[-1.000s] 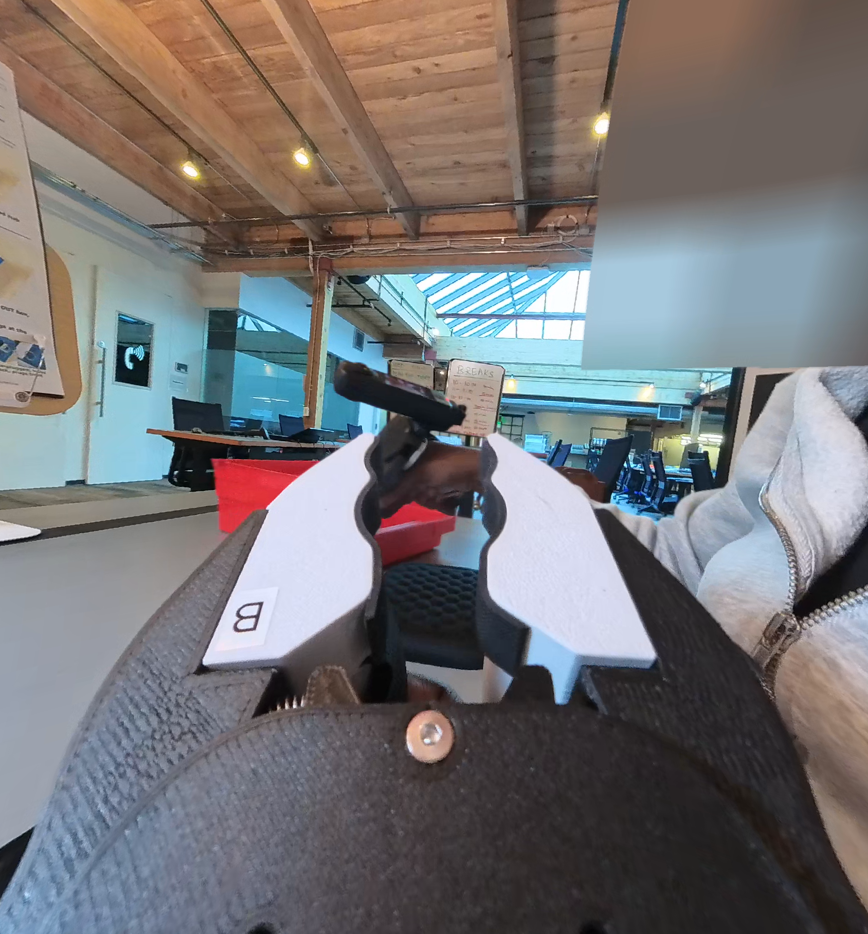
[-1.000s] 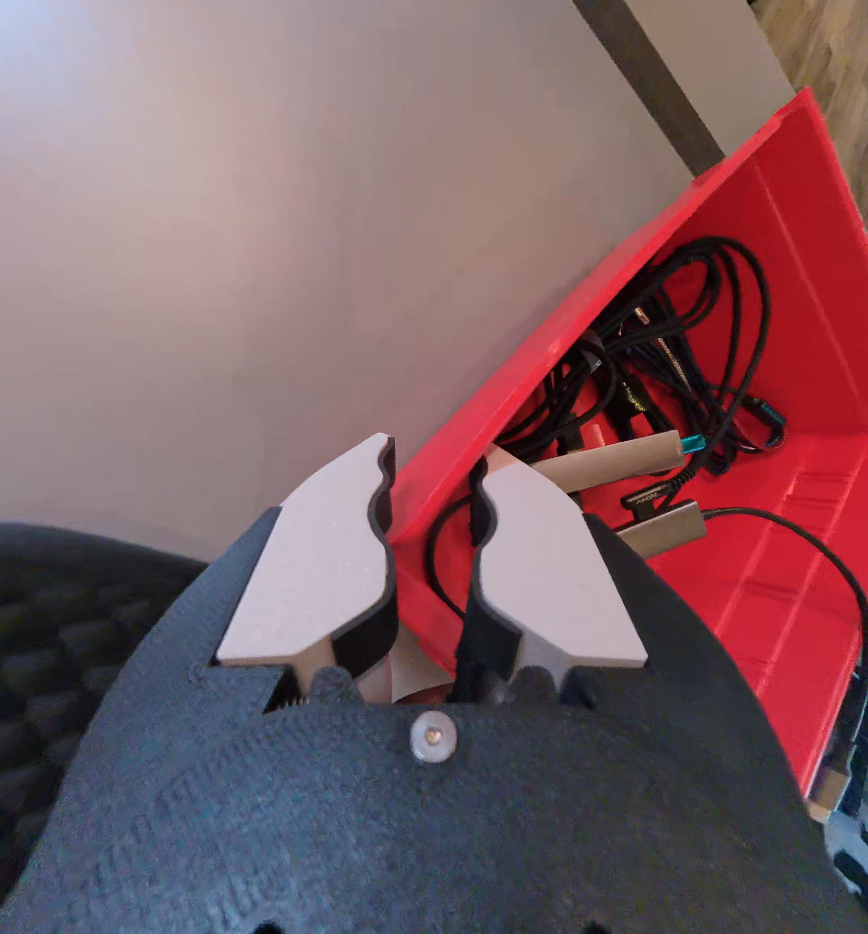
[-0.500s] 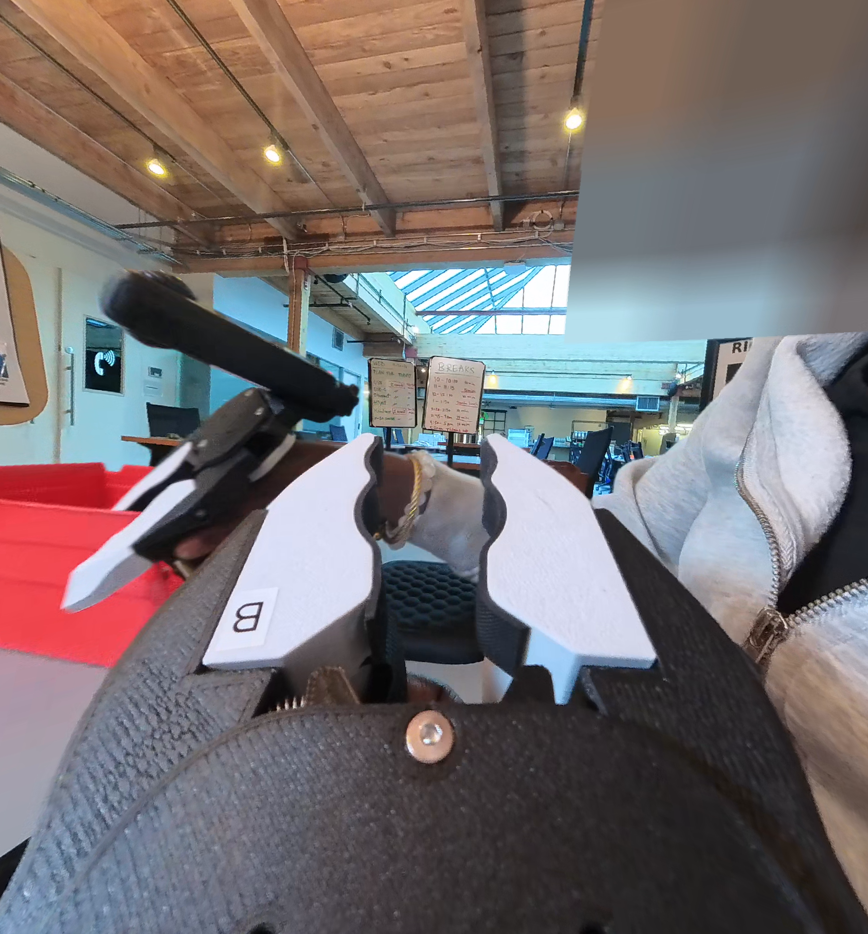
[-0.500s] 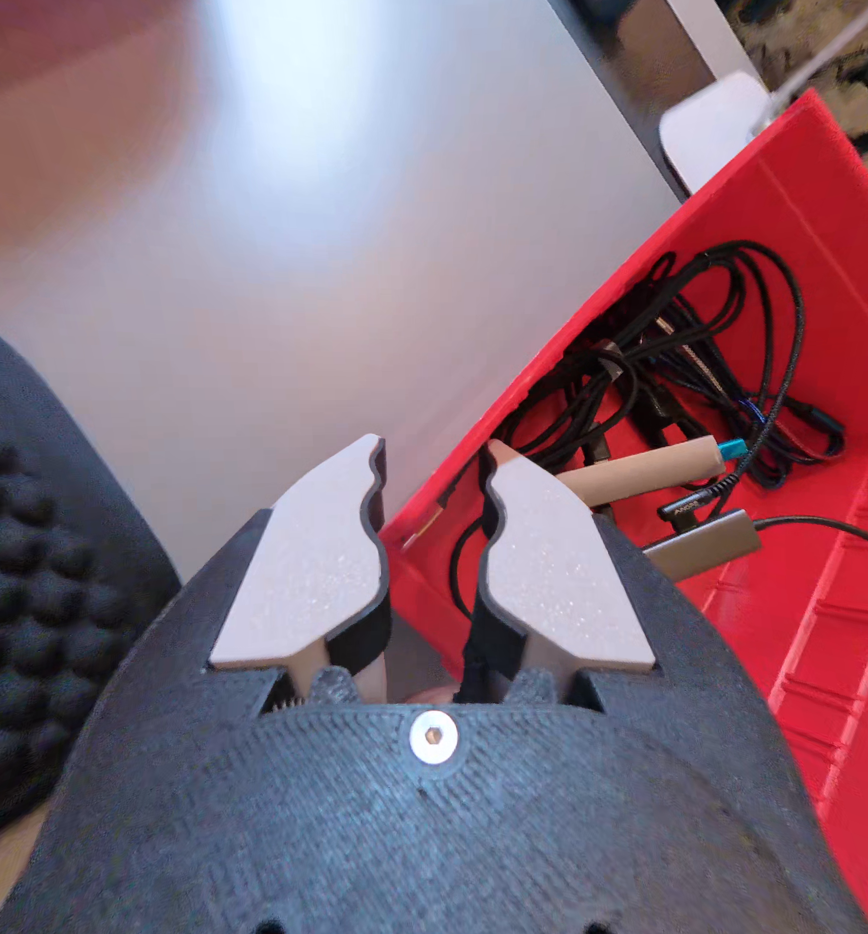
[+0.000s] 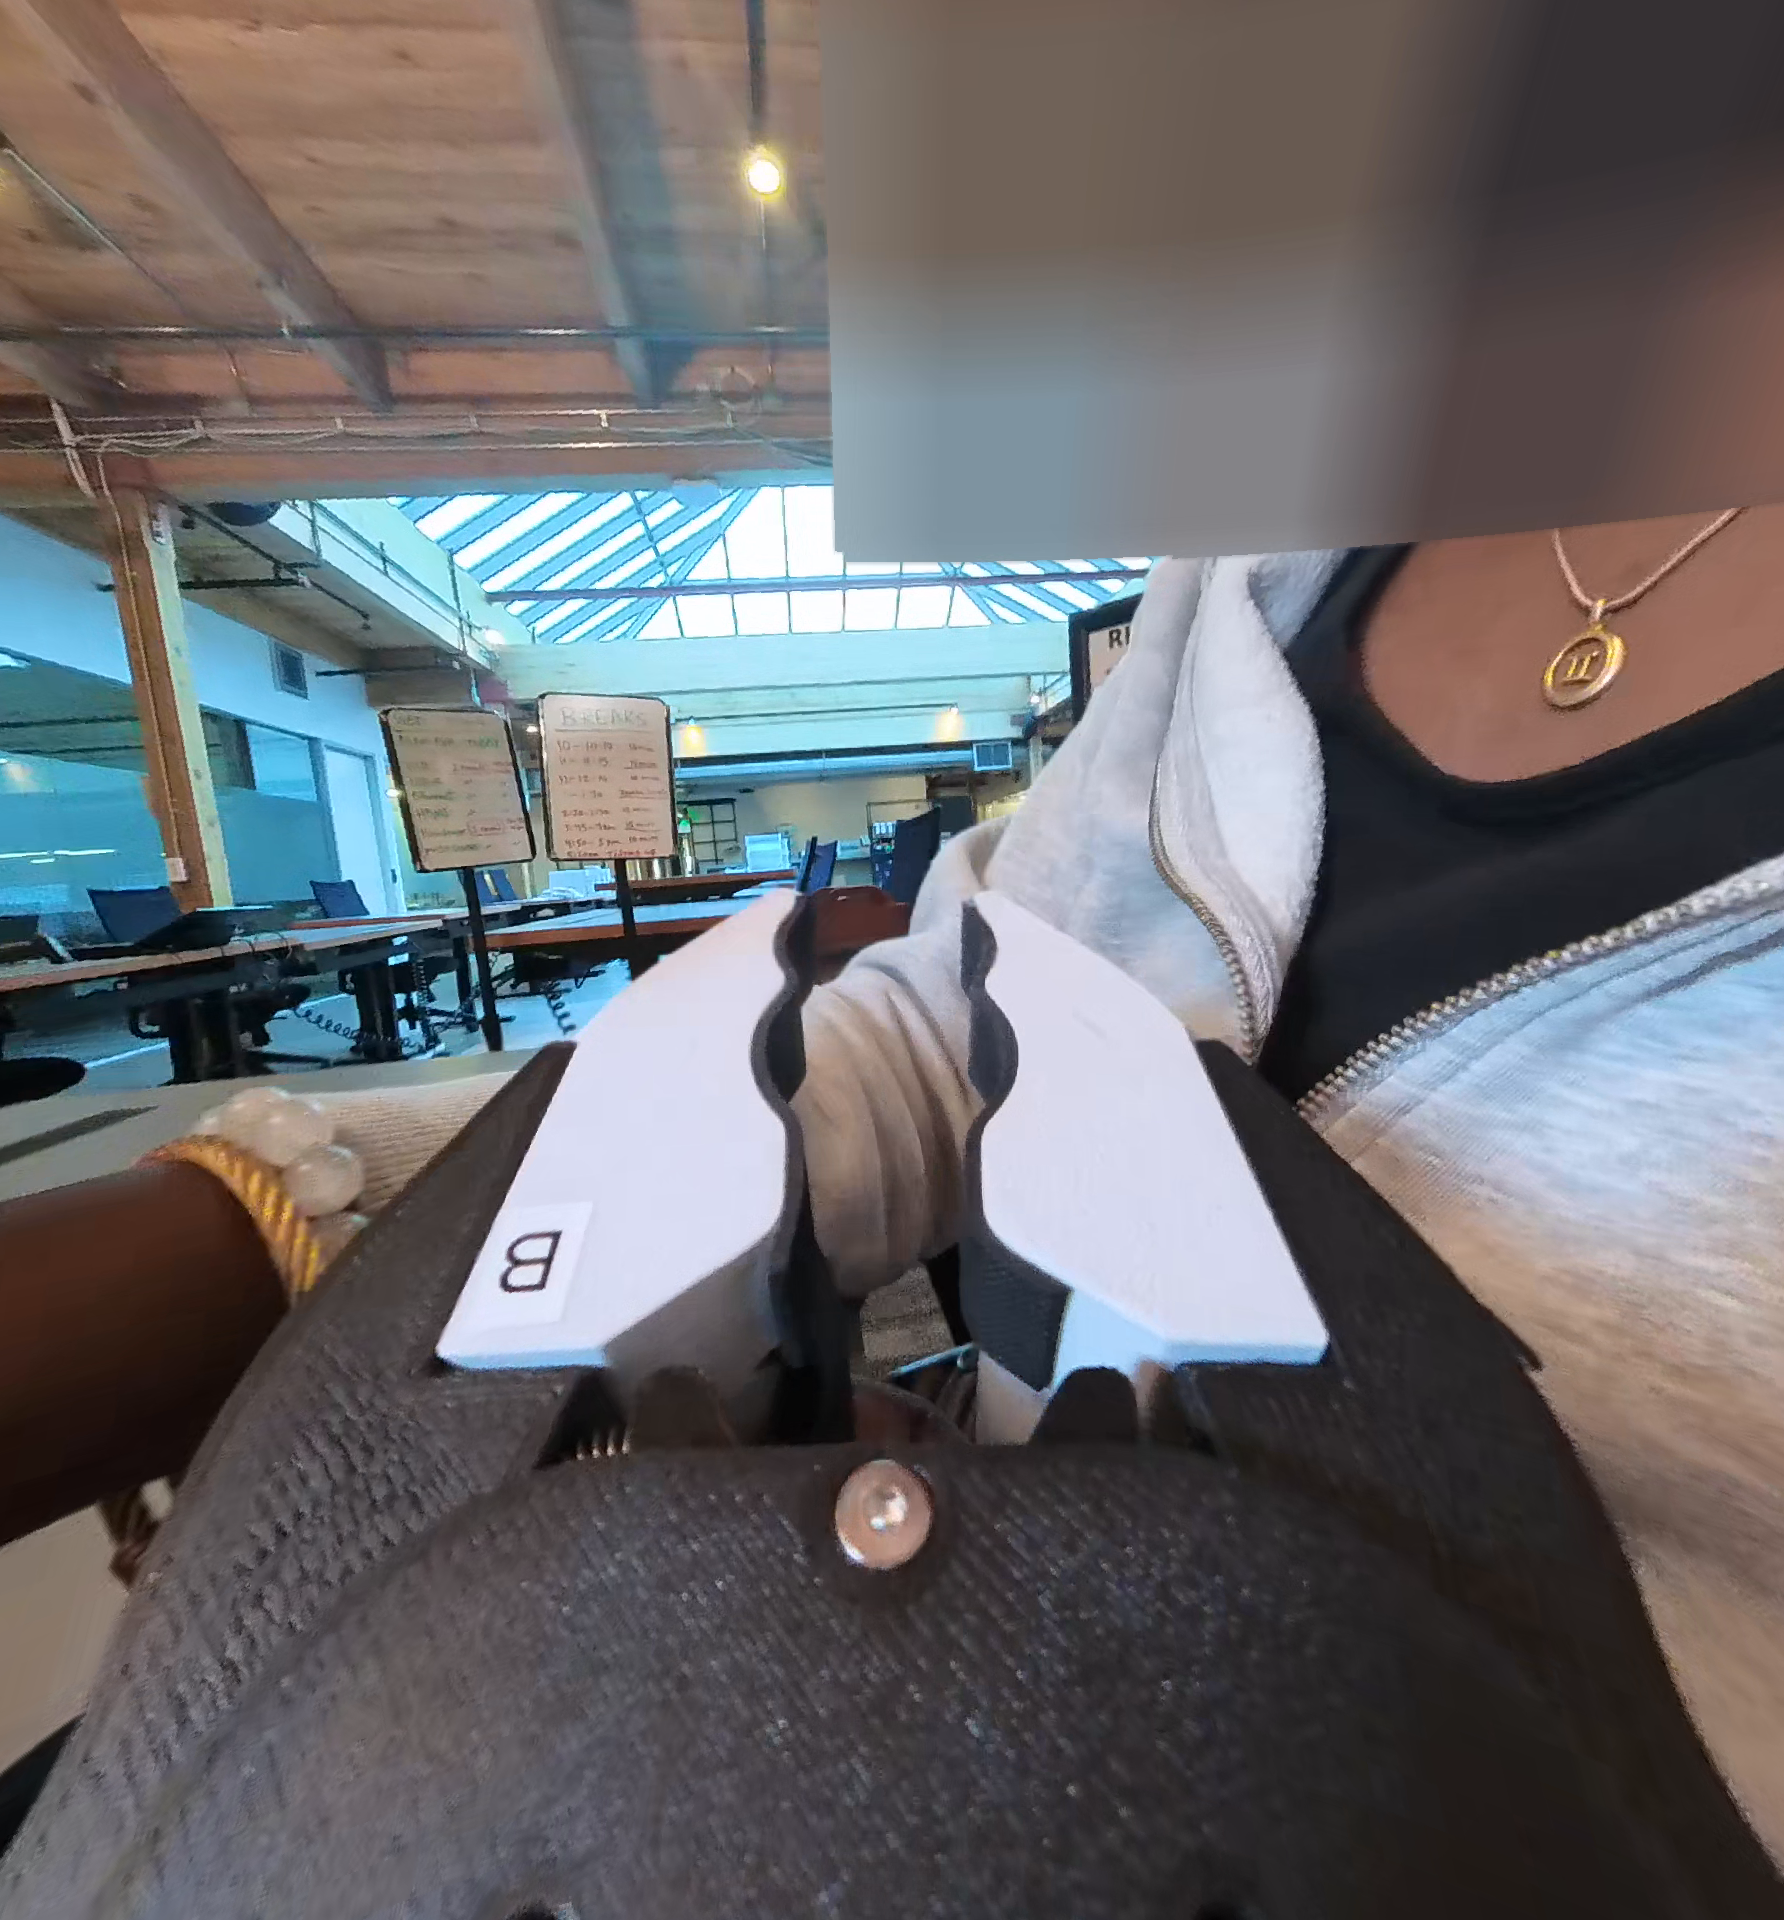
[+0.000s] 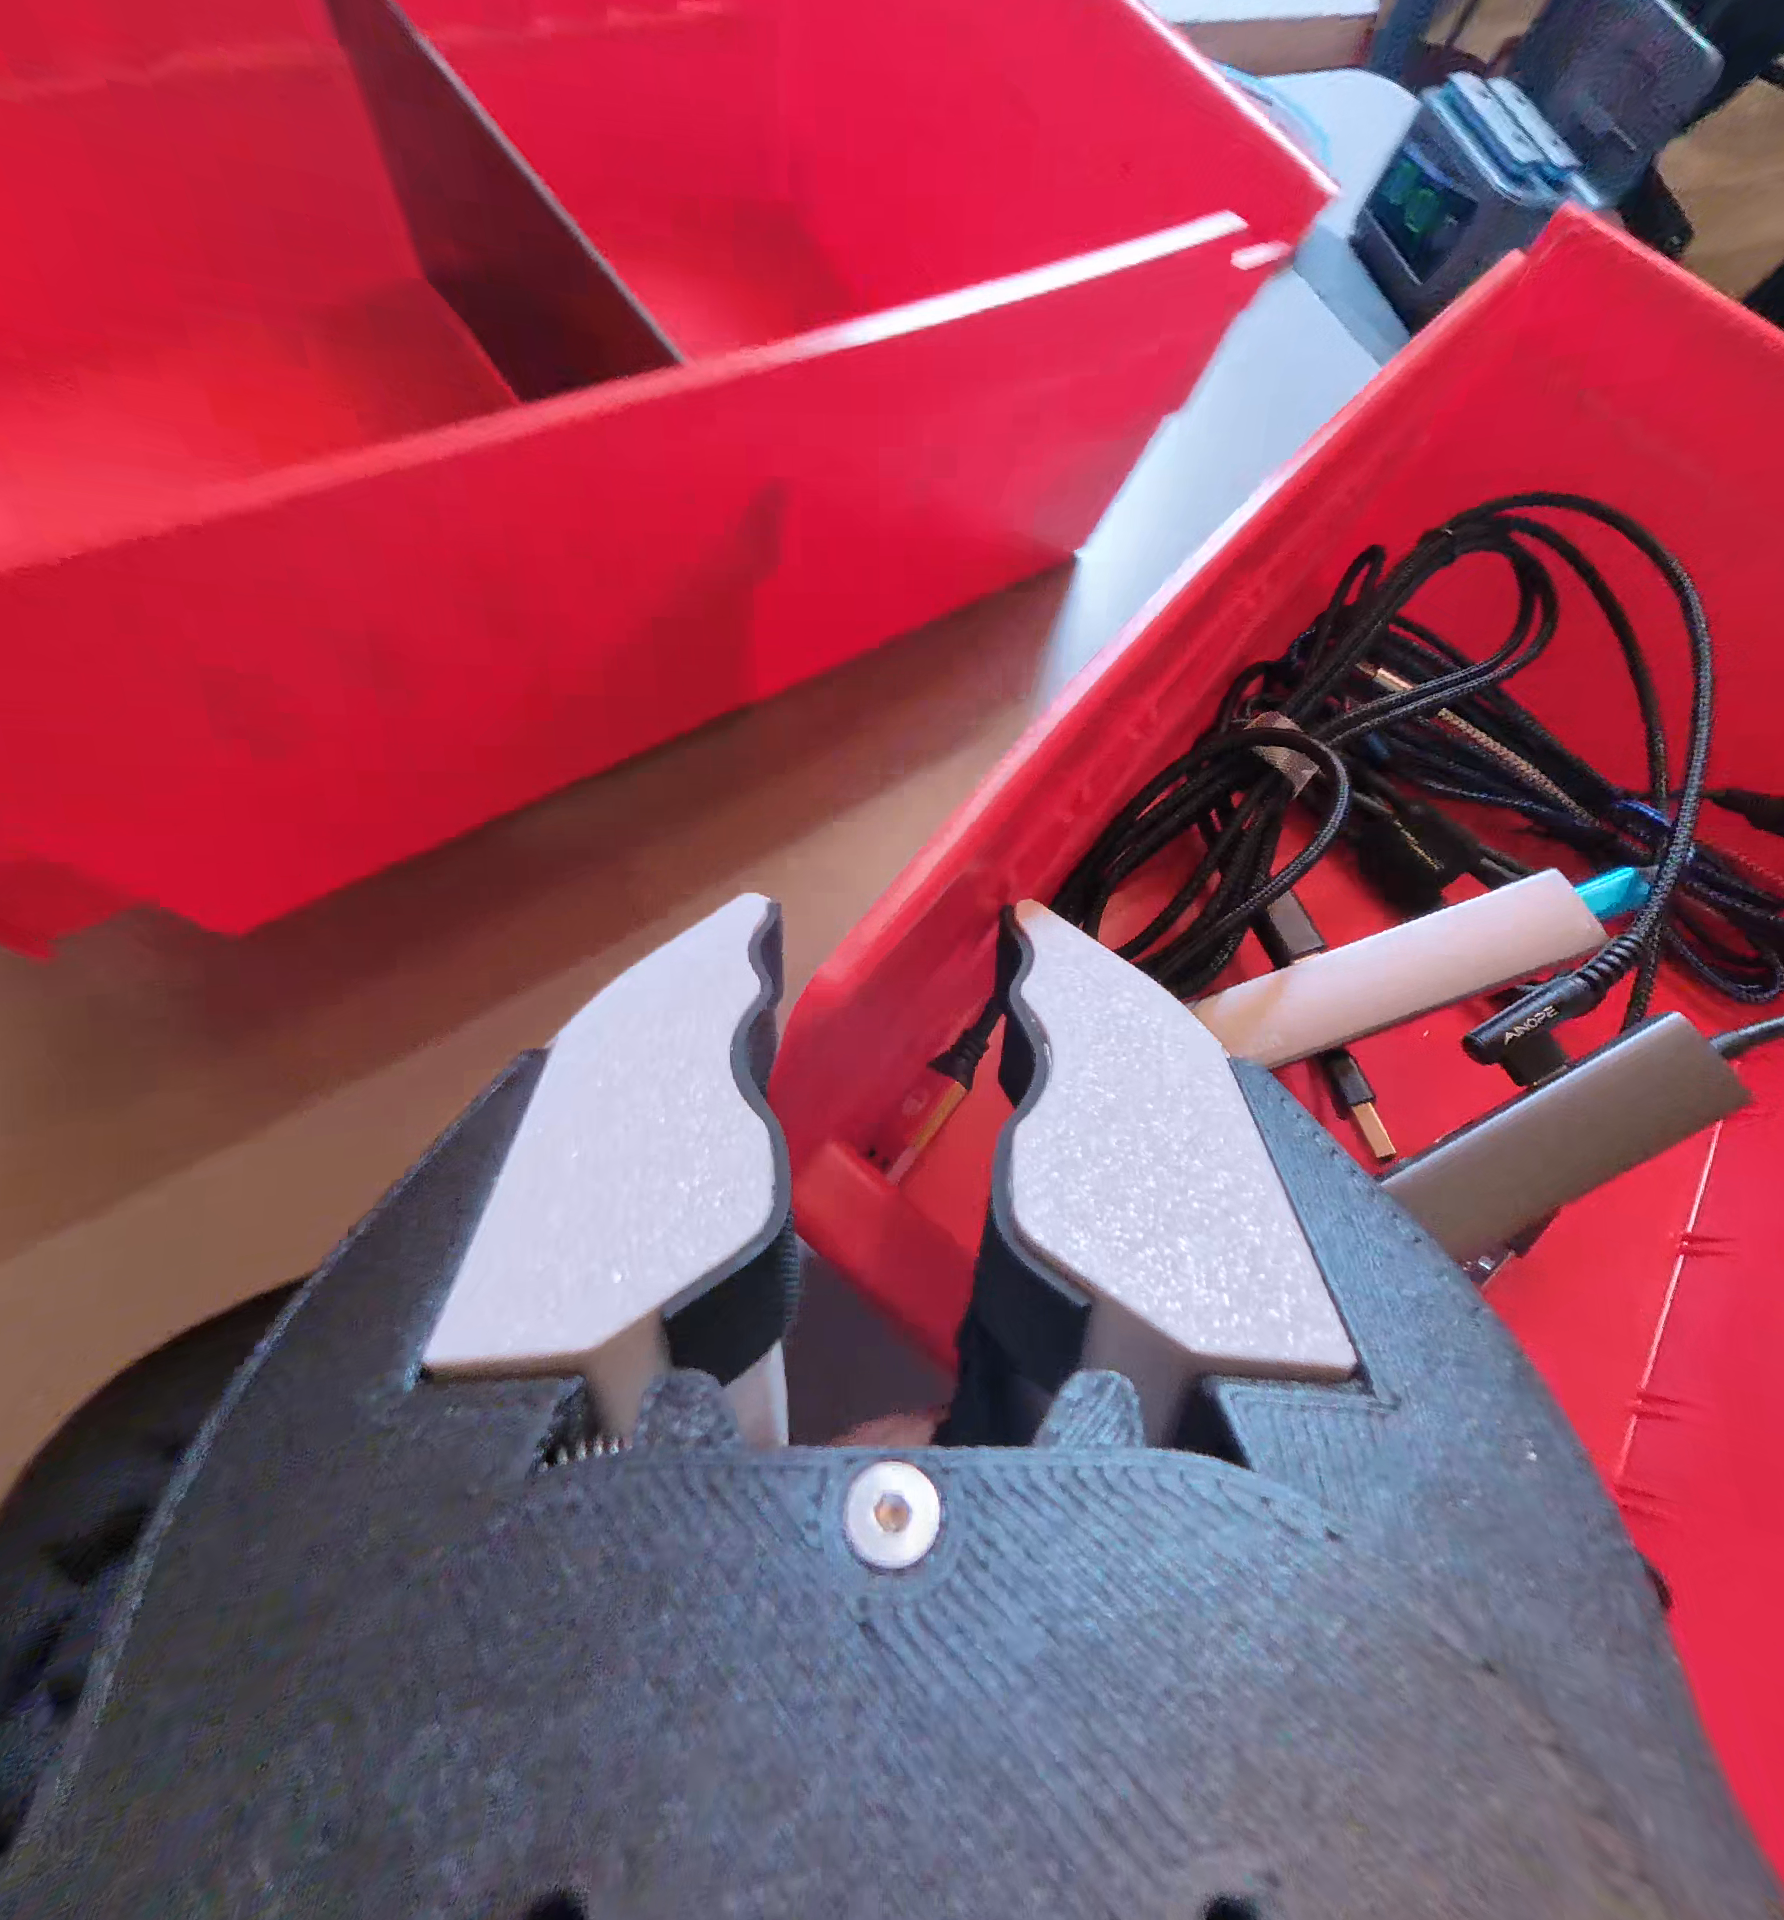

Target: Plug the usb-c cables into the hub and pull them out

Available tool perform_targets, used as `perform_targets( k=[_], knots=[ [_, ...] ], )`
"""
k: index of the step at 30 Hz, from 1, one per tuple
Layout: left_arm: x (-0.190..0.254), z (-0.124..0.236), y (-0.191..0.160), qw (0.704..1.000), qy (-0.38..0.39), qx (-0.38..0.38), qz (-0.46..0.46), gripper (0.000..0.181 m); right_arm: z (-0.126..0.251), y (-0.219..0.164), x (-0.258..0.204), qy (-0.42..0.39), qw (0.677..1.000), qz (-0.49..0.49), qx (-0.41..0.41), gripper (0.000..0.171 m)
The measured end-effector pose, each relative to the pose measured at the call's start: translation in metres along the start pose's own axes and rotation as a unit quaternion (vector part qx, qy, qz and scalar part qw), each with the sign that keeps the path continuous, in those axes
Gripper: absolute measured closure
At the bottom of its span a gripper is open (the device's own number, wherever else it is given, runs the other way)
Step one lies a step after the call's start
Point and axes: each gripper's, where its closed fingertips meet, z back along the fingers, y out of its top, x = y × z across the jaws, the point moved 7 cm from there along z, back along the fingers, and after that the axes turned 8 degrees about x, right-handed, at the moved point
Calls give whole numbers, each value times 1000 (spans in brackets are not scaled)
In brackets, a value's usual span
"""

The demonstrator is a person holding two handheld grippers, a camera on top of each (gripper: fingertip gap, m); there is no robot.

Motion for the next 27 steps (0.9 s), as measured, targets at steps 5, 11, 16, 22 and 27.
perform_targets(
  k=[5, 11, 16, 22, 27],
  knots=[
    [-4, 2, 0, 1000, 26, -9, -10, 148, -18, 13, -20, 33, 999, 4, 5, 131],
    [-3, 1, 1, 1000, 20, -5, -3, 148, -36, 24, -32, 61, 998, 6, 11, 128],
    [0, 0, 3, 1000, 11, -5, -2, 148, -47, 29, -35, 98, 994, -23, 33, 128],
    [6, 2, 20, 1000, 5, 24, -10, 146, -44, 28, -30, 125, 983, -121, 61, 123],
    [15, 19, 86, 985, 85, 97, -112, 137, -1, 41, -31, 42, 936, -219, 273, 99]
  ],
)
